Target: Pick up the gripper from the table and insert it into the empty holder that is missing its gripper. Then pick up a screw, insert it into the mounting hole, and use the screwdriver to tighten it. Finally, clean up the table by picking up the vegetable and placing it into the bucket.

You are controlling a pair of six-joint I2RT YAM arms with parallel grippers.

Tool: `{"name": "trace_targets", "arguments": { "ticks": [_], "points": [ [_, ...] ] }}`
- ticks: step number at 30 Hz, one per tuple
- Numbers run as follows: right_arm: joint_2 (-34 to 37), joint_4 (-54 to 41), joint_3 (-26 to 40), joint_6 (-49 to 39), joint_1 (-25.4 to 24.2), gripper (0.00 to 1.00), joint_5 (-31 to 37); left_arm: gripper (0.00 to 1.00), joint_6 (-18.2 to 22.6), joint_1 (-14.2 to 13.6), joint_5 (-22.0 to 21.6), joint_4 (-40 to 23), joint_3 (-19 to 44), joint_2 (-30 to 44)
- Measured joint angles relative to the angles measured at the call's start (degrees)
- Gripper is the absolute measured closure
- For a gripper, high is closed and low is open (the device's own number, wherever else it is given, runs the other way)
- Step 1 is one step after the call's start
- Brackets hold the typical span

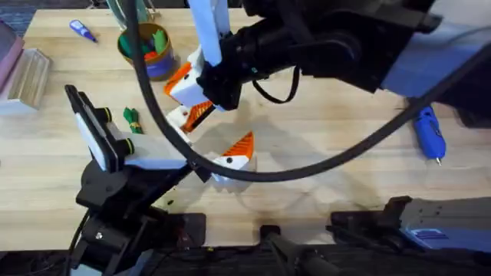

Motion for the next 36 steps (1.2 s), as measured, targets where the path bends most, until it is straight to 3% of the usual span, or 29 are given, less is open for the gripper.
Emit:
{"name": "trace_targets", "arguments": {
  "ticks": [6,36],
  "points": [
    [0.0,4.6,-2.8,-0.1,0.0,0.996,0.0,0.013,-0.2,0.0,0.0,0.0,0.0,0.0],
    [3.0,3.9,-3.6,-0.1,0.0,0.996,0.0,0.012,-0.4,0.0,0.0,0.0,0.0,0.0]
  ]
}}
